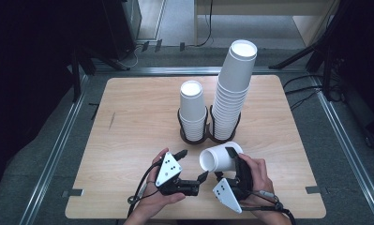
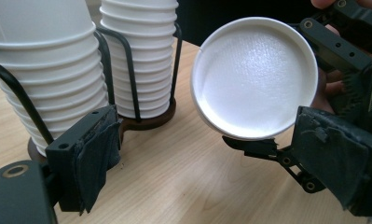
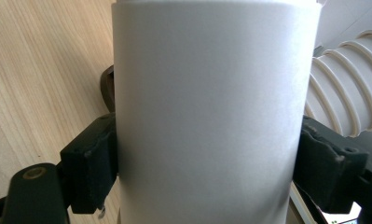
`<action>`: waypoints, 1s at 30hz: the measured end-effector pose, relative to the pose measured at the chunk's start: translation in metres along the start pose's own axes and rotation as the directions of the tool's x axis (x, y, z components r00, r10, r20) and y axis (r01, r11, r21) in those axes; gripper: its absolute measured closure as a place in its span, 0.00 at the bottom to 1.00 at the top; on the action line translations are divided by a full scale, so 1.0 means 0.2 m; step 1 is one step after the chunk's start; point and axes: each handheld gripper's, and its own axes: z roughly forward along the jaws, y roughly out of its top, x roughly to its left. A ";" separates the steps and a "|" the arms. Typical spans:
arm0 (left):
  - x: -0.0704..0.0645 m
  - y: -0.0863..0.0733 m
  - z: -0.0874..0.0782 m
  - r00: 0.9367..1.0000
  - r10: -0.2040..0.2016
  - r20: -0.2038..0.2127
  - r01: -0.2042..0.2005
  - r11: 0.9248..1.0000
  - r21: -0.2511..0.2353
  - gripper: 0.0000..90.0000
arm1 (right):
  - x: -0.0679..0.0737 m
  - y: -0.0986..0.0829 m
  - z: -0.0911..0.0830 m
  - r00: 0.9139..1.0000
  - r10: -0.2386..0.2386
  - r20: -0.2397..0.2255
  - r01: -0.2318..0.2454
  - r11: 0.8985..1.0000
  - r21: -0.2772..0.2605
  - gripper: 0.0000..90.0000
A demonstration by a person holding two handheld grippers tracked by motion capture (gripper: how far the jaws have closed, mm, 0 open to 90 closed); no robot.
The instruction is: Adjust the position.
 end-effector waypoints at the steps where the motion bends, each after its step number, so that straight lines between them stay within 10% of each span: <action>1: 0.00 0.00 0.00 1.000 -0.003 0.013 0.003 1.000 -0.006 0.09 | 0.00 0.00 0.00 1.000 0.002 0.001 -0.002 1.000 -0.002 0.18; 30: -0.04 -0.01 0.04 0.998 -0.004 0.068 0.000 0.998 0.062 0.08 | 0.09 0.08 -0.02 0.996 -0.061 -0.061 0.055 0.994 -0.095 0.18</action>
